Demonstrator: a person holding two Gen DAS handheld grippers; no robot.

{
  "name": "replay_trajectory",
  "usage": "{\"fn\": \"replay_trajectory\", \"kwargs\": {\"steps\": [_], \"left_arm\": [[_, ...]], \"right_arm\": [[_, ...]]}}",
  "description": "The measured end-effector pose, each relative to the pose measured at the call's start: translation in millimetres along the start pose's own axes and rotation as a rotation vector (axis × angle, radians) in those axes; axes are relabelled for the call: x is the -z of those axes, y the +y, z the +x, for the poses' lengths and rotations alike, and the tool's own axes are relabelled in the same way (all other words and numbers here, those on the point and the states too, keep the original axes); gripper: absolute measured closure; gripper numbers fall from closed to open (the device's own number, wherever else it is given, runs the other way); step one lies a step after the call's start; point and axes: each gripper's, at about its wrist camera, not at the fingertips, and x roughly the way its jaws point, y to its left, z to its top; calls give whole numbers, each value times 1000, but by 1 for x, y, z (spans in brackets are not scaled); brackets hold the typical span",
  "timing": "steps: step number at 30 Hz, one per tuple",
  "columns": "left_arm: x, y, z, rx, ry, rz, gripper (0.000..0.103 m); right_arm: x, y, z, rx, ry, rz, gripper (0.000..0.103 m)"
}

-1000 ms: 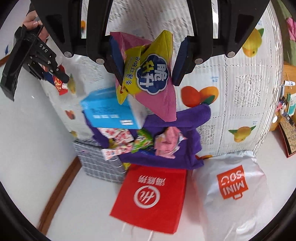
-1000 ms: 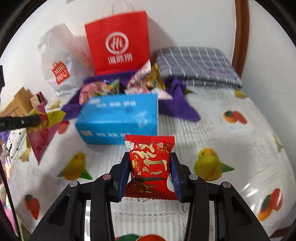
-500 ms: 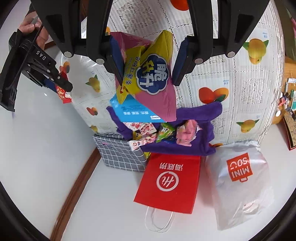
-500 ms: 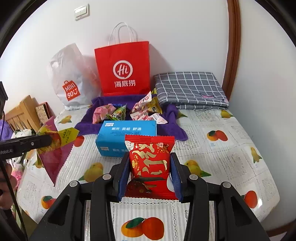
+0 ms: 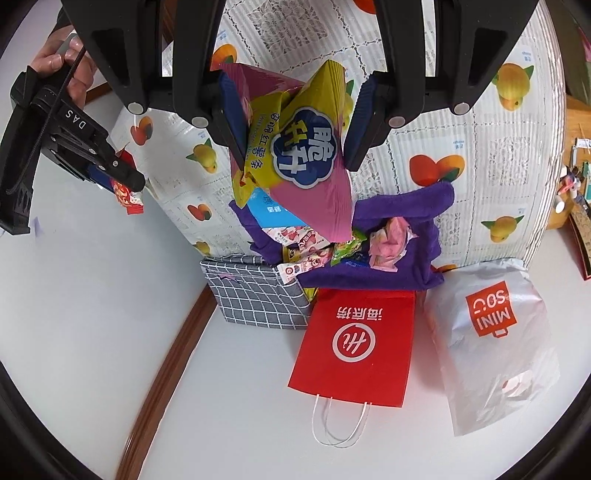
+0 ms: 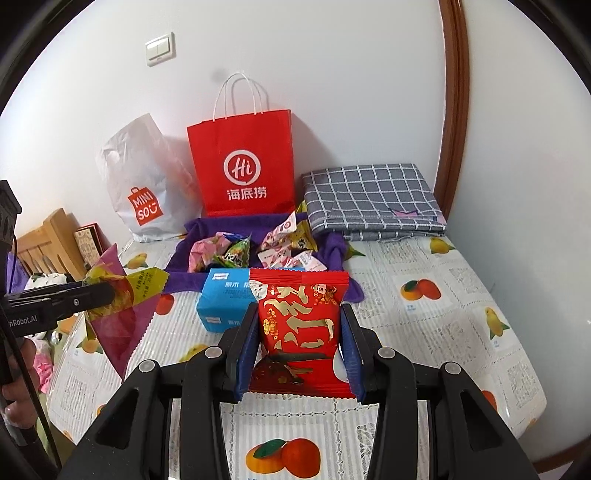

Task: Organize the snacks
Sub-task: 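Carry the red candy packet and chip bag over the purple towel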

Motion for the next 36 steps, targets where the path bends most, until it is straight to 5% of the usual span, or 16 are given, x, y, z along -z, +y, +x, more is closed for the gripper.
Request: {"fn": "replay_trajectory", "kwargs": {"steps": [36], "left_arm": [[-44,15,18,-7,-42,-32,55]], "right_arm": [[-52,11,36,-61,-13,-31,62]]}}
